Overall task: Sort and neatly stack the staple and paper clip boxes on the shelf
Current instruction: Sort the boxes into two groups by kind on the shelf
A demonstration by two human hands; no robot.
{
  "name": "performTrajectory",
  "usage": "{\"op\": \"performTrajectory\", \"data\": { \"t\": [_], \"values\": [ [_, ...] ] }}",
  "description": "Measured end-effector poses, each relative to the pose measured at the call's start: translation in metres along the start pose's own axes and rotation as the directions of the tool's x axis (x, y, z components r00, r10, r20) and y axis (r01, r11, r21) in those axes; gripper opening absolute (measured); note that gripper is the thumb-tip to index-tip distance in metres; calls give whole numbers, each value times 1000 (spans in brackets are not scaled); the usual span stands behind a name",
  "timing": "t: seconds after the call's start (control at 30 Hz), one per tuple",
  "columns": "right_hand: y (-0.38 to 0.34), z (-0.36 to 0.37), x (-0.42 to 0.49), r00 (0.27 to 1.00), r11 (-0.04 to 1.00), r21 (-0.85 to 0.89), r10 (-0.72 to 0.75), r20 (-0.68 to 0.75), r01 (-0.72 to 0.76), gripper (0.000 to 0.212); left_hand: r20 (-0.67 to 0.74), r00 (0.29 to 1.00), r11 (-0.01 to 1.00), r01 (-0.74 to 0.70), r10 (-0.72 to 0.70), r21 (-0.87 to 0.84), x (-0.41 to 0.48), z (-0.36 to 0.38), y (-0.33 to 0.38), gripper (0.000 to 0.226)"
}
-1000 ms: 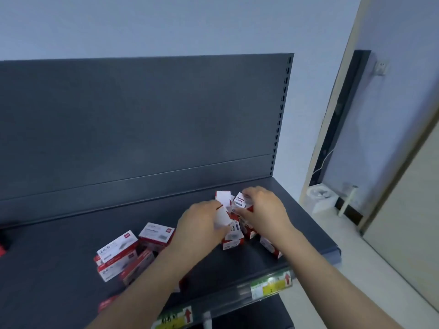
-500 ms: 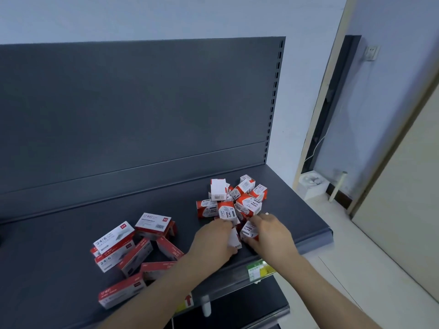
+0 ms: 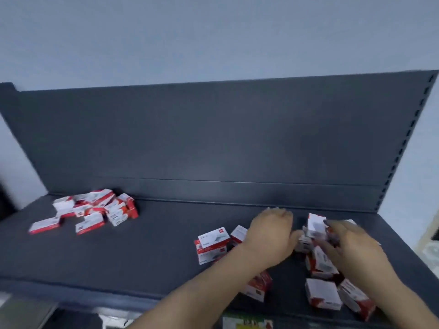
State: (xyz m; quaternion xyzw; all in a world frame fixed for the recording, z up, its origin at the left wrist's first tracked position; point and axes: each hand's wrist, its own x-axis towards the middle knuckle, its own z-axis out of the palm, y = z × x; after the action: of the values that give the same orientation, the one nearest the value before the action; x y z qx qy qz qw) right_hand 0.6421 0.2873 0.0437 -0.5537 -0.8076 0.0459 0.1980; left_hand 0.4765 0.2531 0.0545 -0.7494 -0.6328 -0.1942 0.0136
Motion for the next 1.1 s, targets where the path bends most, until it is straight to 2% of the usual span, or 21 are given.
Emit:
{"op": "performTrajectory", "data": {
  "t": [0.13, 0.33, 0.53, 0.67, 0.7, 0.77, 0.8, 0.93, 1.1],
  "values": [
    [-57, 9, 36, 992, 992, 14, -127, 19, 126, 63, -58, 983, 971, 183, -177, 156, -9, -24, -45, 61],
    [-153, 27, 63, 946, 944, 84, -321, 34, 318, 62, -104, 930, 910, 366, -352, 194, -47, -58, -107, 62],
    [-261, 66, 69, 887, 890, 107, -453, 91, 444, 60, -153, 886, 871, 459, -437, 173, -94, -88, -189, 61],
    [-341, 99, 75, 869, 876, 122, -480, 122, 467, 57, -137, 864, 855, 502, -485, 135, -128, -113, -260, 60],
    [-362, 110, 77, 866, 874, 126, -484, 128, 470, 55, -155, 859, 854, 506, -488, 119, -138, -121, -279, 60],
    [-403, 131, 79, 850, 864, 128, -503, 158, 488, 49, -264, 854, 841, 503, -447, 202, -156, -137, -319, 60],
    [-423, 143, 79, 837, 856, 131, -517, 182, 500, 46, -289, 847, 820, 516, -445, 250, -166, -144, -338, 58],
    [-489, 189, 79, 753, 802, 107, -590, 291, 587, 38, -116, 780, 764, 626, -615, 157, -201, -152, -418, 54],
    [-532, 230, 80, 606, 690, 46, -664, 438, 722, 59, -131, 701, 698, 712, -701, 76, -234, -150, -487, 53]
  ]
}}
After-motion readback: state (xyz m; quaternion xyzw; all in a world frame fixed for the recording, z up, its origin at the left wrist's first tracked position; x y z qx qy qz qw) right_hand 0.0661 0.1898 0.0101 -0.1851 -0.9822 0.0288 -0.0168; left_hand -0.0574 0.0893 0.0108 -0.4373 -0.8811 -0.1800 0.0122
